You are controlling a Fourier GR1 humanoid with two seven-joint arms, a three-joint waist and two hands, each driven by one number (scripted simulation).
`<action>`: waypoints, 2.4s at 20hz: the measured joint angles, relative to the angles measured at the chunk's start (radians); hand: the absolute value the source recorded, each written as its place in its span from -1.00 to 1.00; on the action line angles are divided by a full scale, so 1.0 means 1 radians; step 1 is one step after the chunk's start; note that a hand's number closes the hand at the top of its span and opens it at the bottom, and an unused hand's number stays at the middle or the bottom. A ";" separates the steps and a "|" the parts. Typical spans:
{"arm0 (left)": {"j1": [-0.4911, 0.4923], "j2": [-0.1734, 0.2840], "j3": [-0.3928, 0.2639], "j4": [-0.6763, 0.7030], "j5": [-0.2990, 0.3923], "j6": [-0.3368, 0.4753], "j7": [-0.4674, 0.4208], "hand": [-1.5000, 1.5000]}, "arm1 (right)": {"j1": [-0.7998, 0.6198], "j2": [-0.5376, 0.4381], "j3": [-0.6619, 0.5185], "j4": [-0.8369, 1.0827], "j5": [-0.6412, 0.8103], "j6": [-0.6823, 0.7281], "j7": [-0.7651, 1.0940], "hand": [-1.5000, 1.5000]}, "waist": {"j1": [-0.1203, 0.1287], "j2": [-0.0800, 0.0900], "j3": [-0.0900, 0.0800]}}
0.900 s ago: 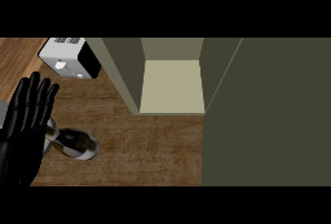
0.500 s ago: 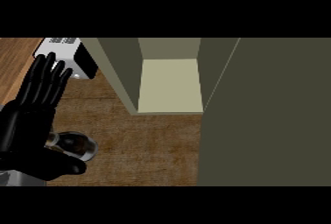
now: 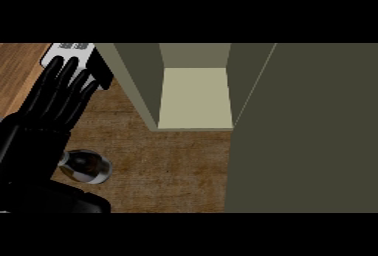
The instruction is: Pick up the wine, place it into the cabinet and close the cabinet
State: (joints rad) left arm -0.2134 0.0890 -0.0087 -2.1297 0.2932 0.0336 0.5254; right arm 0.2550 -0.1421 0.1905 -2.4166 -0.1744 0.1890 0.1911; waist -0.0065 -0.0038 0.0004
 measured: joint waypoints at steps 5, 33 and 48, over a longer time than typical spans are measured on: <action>-0.051 -0.007 -0.043 -0.101 -0.042 0.092 0.141 -1.00 | 0.005 0.003 0.039 -0.024 0.006 -0.015 0.051 -1.00 | 0.000 -0.001 0.000; -0.148 0.044 -0.045 -0.327 -0.245 0.267 0.480 -1.00 | -0.074 0.002 0.123 -0.100 0.063 -0.126 0.245 -1.00 | -0.002 -0.001 -0.001; -0.047 0.151 0.232 -0.258 -0.078 0.134 0.396 -1.00 | -0.064 -0.013 0.123 -0.106 0.071 -0.134 0.244 -1.00 | -0.003 -0.001 -0.002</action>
State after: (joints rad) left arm -0.2600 0.2398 0.2229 -2.3881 0.2150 0.1681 0.9214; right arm 0.1915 -0.1555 0.3131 -2.5226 -0.1036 0.0550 0.4354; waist -0.0091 -0.0047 -0.0014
